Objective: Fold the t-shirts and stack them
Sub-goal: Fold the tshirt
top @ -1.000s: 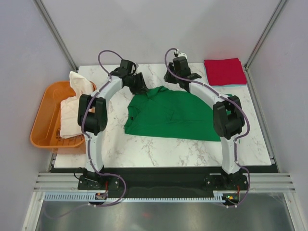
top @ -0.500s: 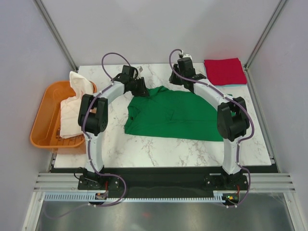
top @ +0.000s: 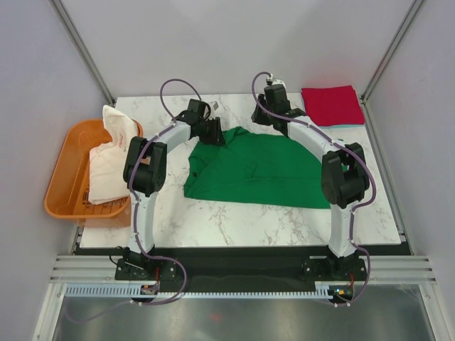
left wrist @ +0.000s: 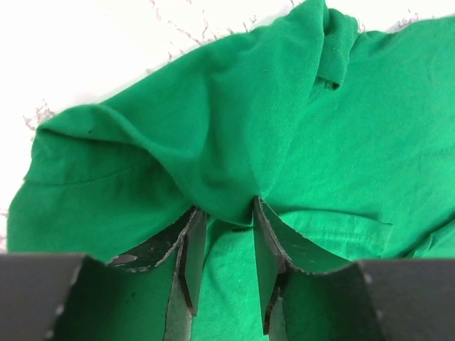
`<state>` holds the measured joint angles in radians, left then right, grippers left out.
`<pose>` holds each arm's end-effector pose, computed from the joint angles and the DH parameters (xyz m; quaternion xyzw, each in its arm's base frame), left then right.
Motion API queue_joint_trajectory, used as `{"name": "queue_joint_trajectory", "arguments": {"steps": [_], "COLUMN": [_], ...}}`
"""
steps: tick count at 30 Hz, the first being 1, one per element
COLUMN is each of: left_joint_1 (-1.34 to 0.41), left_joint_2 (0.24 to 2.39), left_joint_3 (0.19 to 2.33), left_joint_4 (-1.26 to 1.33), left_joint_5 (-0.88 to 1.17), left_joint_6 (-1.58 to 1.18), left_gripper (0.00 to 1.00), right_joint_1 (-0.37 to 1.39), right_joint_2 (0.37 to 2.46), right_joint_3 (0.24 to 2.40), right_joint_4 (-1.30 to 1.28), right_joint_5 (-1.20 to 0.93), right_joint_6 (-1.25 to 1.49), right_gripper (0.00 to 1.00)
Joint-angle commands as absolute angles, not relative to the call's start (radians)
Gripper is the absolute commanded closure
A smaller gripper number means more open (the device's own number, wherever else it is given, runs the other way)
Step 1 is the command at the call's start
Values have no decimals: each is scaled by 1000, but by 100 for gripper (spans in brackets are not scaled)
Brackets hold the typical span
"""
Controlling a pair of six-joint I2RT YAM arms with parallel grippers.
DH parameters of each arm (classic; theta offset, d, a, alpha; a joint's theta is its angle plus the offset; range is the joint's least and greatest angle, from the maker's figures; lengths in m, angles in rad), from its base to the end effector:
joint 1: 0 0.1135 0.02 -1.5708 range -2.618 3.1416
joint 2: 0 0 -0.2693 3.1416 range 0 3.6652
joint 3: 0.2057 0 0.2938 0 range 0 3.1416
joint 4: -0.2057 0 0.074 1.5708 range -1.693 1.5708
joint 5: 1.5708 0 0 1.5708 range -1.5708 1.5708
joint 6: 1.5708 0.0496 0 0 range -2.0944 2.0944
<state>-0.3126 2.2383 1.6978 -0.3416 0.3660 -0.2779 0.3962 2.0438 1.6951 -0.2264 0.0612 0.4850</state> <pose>0.5090 -0.1832 0.1356 0.0775 0.9244 -0.2605 0.2677 0.4967 0.2045 0.2442 0.0536 0.8767 0.1792 0.4432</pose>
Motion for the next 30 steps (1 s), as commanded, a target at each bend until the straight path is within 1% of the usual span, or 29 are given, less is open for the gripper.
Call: {"name": "queue_joint_trajectory", "arguments": {"steps": [1, 5, 9, 13, 16, 17, 19, 20, 23, 24, 25, 26, 27, 28, 30], "left_joint_1": [-314, -318, -318, -296, -290, -288, -279, -273, -238, -217, -209, -196, -193, -189, -186], "left_joint_2": [2258, 2270, 2289, 2312, 2319, 2319, 2322, 2324, 2333, 2336, 2338, 2344, 2348, 2353, 2355], "left_joint_3": [1765, 1798, 1842, 1881, 1887, 1888, 1891, 1894, 1916, 1931, 1939, 1948, 1969, 1980, 1994], "left_joint_4": [-305, -304, -305, -308, -307, -307, -308, -307, -308, -307, -307, -308, -308, -310, -313], "left_joint_5": [337, 334, 302, 325, 344, 344, 351, 359, 403, 422, 452, 469, 488, 526, 543], "left_joint_6": [-232, -232, -248, -296, -307, -310, -327, -337, -412, -460, -480, -495, -515, -523, -520], "left_gripper": [59, 58, 55, 56, 70, 78, 83, 88, 93, 93, 92, 90, 84, 70, 58], "right_joint_1": [390, 377, 370, 365, 362, 362, 359, 359, 359, 353, 348, 333, 327, 318, 302], "right_joint_2": [2017, 2013, 2010, 2002, 2000, 2000, 1999, 1997, 1991, 1984, 1977, 1974, 1964, 1956, 1941], "right_joint_3": [1700, 1689, 1680, 1669, 1660, 1660, 1654, 1651, 1634, 1629, 1623, 1611, 1605, 1598, 1579], "right_joint_4": [-216, -221, -225, -224, -224, -225, -224, -224, -227, -232, -235, -242, -245, -247, -249], "right_joint_5": [61, 66, 64, 66, 64, 64, 64, 64, 77, 80, 87, 87, 84, 83, 78], "right_joint_6": [486, 488, 488, 488, 488, 489, 489, 492, 491, 494, 498, 514, 520, 528, 532], "right_gripper": [69, 69, 69, 69, 69, 69, 69, 69, 69, 69, 69, 69, 69, 69, 69]}}
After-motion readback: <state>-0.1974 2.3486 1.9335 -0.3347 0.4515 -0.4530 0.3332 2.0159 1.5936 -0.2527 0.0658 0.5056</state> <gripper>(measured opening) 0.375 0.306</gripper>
